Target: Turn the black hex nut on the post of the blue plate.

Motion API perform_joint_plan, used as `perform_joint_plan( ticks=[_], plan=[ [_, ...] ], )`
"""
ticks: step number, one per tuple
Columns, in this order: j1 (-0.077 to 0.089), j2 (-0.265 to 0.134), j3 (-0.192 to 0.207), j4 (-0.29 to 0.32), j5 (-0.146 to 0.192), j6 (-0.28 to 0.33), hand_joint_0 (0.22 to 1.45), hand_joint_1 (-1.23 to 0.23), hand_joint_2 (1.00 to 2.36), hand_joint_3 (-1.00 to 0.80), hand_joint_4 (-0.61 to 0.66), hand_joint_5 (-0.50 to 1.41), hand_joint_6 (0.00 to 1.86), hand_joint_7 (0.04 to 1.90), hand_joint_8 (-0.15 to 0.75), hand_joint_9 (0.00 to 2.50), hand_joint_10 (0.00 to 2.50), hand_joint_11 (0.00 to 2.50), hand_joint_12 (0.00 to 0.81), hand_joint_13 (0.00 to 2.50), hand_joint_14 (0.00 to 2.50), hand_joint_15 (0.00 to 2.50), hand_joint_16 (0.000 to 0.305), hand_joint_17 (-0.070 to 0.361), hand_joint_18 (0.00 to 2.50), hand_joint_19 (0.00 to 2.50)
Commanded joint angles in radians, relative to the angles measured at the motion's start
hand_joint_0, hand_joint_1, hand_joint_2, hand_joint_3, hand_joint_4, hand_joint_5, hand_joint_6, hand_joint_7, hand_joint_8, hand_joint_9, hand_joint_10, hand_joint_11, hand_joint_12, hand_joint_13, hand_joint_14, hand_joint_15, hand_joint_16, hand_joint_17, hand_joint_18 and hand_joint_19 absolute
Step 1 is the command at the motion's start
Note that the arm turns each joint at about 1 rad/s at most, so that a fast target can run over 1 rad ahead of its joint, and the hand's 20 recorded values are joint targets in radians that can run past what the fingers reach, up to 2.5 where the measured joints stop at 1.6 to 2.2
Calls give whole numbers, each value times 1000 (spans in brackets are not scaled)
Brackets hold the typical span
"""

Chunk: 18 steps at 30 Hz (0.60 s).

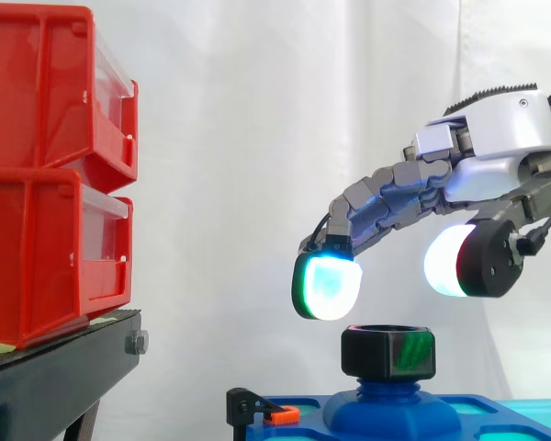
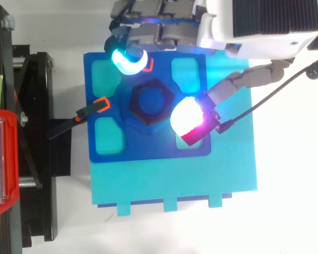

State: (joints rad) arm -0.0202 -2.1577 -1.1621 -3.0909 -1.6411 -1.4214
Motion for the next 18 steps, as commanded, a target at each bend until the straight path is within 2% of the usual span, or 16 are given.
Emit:
perform_joint_plan(
  ticks=[1,5,8,14,18],
  plan=[
    [5,-1,4,-2,0,1,435,-657,1000,-500,162,-258,503,796,192,292,5,187,338,211,0,66,50,112,184,193],
    [13,-1,4,28,0,1,516,-738,1000,-500,132,-261,502,794,162,271,5,173,303,190,1,56,43,98,153,200],
    [20,-2,4,61,0,2,524,-746,1000,-500,126,-262,502,797,158,267,5,176,300,186,2,59,43,96,151,194],
    [31,-11,2,86,-2,4,542,-761,1000,-500,133,-259,503,817,156,274,5,203,294,183,2,59,42,94,149,195],
    [37,-34,4,93,0,9,419,-694,1000,-500,182,-254,502,838,197,290,5,182,337,204,2,53,50,113,192,181]
  ],
)
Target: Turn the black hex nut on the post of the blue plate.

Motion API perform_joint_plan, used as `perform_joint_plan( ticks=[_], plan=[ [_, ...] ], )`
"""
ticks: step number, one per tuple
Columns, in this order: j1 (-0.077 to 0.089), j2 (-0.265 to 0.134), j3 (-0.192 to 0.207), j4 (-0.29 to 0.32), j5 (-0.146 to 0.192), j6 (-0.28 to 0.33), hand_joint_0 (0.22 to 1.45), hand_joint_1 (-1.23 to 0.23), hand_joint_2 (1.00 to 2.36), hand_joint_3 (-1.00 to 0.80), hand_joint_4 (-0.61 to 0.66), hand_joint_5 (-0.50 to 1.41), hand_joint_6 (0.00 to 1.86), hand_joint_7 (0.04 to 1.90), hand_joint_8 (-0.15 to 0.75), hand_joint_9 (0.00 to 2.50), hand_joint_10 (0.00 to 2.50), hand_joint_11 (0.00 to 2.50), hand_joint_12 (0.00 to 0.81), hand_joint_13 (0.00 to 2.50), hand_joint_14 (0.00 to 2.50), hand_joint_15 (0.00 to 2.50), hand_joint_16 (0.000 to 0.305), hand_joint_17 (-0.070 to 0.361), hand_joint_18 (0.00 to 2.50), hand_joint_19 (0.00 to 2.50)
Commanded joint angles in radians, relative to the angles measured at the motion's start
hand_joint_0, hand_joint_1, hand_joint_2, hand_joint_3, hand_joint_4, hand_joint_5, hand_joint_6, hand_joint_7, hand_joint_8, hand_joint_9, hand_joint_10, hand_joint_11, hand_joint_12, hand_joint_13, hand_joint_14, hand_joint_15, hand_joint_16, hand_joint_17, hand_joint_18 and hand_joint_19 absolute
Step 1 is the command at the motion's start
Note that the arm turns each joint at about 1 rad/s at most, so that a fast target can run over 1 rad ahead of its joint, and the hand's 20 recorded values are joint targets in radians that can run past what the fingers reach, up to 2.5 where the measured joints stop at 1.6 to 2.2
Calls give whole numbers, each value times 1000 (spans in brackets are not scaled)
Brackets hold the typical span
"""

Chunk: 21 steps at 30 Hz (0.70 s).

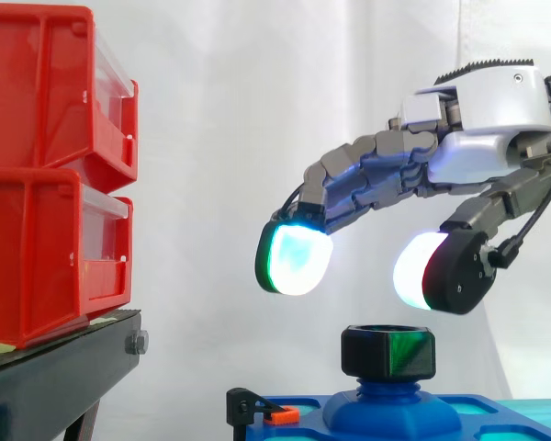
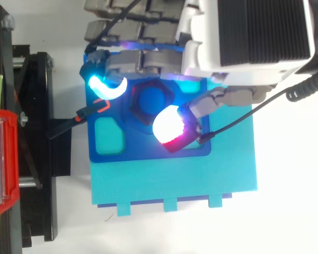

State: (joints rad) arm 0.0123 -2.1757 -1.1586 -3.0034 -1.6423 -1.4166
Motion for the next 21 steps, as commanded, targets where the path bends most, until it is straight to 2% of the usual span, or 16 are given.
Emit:
perform_joint_plan(
  ticks=[1,5,10,16,17,21],
  plan=[
    [5,-16,0,6,1,4,380,-656,1000,-500,202,-253,502,837,216,295,4,186,359,211,2,46,54,122,212,168],
    [8,-16,-15,12,1,7,305,-603,1000,-500,233,-249,502,828,251,305,3,170,397,221,0,48,63,141,233,164],
    [8,-15,-15,9,2,7,294,-618,1000,-500,233,-250,502,819,256,300,4,163,402,216,0,42,64,143,235,159],
    [5,-16,-15,-8,1,7,413,-735,1000,-500,179,-255,503,816,204,282,4,167,346,190,2,41,52,117,177,166],
    [3,-16,-15,-9,1,5,457,-733,1000,-500,166,-253,503,820,188,275,5,172,327,181,0,43,48,109,158,181],
    [-2,-15,-15,-9,1,5,500,-721,1000,-500,158,-251,503,823,176,274,5,177,312,175,2,53,45,101,145,192]
  ],
)
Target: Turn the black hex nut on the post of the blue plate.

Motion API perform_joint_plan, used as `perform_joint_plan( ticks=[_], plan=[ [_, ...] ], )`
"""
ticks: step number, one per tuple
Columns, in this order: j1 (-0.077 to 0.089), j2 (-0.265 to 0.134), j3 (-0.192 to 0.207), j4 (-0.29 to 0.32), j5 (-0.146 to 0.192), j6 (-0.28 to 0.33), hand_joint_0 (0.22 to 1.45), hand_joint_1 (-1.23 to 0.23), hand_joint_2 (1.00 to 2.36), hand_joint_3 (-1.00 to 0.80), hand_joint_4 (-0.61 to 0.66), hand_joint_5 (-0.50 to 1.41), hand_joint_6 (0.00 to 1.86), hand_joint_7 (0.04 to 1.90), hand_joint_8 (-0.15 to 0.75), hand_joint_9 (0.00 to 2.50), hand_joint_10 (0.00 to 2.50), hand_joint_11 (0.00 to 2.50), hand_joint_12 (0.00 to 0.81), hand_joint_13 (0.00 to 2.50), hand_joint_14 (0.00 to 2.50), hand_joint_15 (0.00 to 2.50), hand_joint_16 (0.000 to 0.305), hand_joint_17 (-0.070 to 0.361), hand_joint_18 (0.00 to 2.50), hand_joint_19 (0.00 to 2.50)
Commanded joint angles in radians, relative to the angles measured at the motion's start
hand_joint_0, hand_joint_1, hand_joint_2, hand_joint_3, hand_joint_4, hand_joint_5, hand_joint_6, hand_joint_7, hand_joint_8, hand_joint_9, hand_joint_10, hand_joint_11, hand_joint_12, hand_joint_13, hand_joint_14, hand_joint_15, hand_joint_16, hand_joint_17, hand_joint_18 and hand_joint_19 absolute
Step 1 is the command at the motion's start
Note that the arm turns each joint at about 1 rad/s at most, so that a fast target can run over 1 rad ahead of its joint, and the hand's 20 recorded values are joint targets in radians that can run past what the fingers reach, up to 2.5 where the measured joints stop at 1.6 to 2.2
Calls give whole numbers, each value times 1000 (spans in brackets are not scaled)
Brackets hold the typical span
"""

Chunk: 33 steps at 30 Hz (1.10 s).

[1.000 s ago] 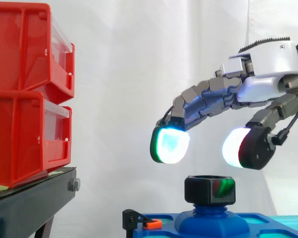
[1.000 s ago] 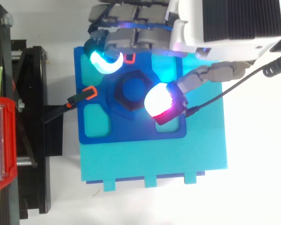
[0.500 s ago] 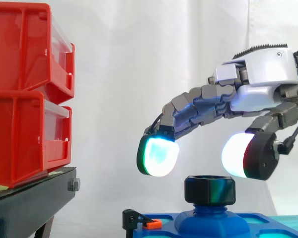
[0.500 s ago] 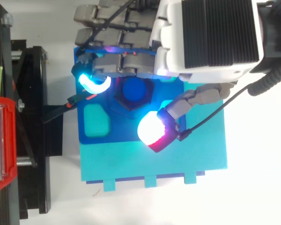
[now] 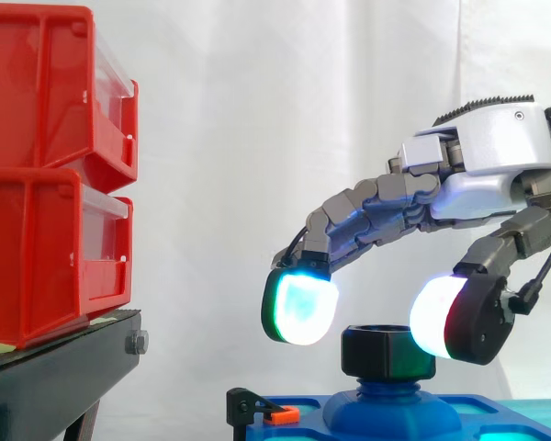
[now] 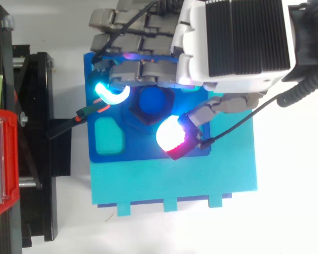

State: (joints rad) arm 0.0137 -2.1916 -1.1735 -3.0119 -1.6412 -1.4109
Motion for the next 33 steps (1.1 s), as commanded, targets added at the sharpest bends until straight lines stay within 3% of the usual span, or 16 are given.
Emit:
perform_joint_plan(
  ticks=[1,33],
  plan=[
    [-3,1,0,-1,0,0,504,-720,1000,-500,158,-250,503,824,175,276,6,194,310,174,2,57,45,100,148,192],
    [-14,1,0,-24,0,-2,509,-710,1000,-500,239,-204,503,957,176,303,6,229,303,191,1,59,43,96,162,198]
  ],
)
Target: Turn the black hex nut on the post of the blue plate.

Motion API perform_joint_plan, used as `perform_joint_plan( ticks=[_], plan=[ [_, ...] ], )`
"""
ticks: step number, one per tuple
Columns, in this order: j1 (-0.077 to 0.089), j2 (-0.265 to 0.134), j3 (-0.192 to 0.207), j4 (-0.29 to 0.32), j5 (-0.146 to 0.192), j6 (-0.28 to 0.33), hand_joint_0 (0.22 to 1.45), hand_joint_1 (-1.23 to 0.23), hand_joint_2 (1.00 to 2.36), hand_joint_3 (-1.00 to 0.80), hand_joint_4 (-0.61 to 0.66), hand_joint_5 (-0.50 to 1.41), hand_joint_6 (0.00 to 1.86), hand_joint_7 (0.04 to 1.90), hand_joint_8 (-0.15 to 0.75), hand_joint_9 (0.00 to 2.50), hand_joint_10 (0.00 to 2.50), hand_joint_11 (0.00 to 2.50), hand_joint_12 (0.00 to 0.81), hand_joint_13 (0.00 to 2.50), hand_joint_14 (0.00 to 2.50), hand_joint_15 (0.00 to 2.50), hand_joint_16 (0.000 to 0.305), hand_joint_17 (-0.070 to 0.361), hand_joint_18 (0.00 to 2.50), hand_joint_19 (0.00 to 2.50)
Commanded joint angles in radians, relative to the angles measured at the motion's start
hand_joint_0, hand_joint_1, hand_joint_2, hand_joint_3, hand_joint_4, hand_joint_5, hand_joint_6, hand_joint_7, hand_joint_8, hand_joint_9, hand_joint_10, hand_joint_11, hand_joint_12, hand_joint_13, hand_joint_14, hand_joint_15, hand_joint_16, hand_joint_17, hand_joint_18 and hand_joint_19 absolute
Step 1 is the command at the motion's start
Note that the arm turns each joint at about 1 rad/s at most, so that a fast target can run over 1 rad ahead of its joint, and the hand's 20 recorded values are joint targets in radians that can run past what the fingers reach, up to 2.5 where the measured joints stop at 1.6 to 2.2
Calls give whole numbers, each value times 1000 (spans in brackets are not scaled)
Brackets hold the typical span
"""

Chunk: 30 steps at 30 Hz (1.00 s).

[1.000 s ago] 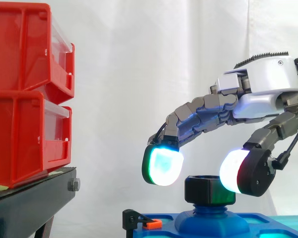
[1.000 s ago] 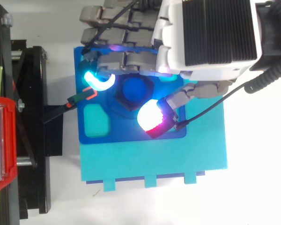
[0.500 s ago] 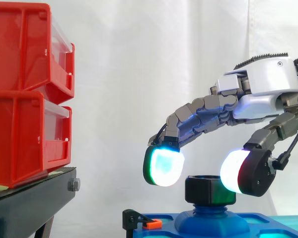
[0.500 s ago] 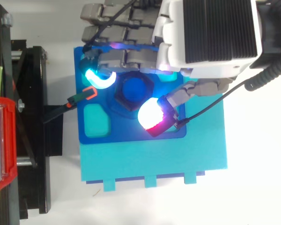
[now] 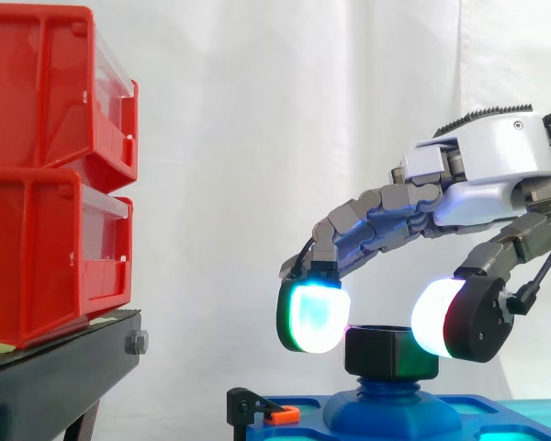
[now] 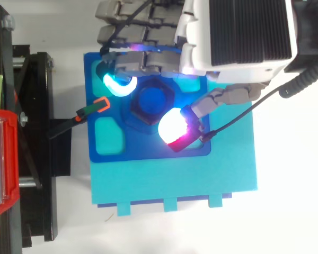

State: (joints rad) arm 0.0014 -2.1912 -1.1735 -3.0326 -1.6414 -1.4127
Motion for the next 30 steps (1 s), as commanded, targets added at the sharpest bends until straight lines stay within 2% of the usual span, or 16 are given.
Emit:
perform_joint_plan(
  ticks=[1,10,17,30],
  plan=[
    [-3,1,0,-6,0,0,509,-710,1000,-500,239,-204,503,957,175,301,6,221,303,190,3,58,43,96,162,190],
    [-4,-1,0,-12,0,0,505,-702,1000,-500,250,-199,503,964,177,309,6,234,304,191,2,62,43,97,160,197],
    [-12,1,0,-19,-14,0,504,-699,1000,-500,255,-194,503,979,176,306,8,222,305,191,1,59,43,97,160,197],
    [-12,-1,0,-19,-17,-2,488,-679,1000,-500,263,-189,503,993,183,311,6,237,310,193,0,62,44,99,166,195]
  ],
)
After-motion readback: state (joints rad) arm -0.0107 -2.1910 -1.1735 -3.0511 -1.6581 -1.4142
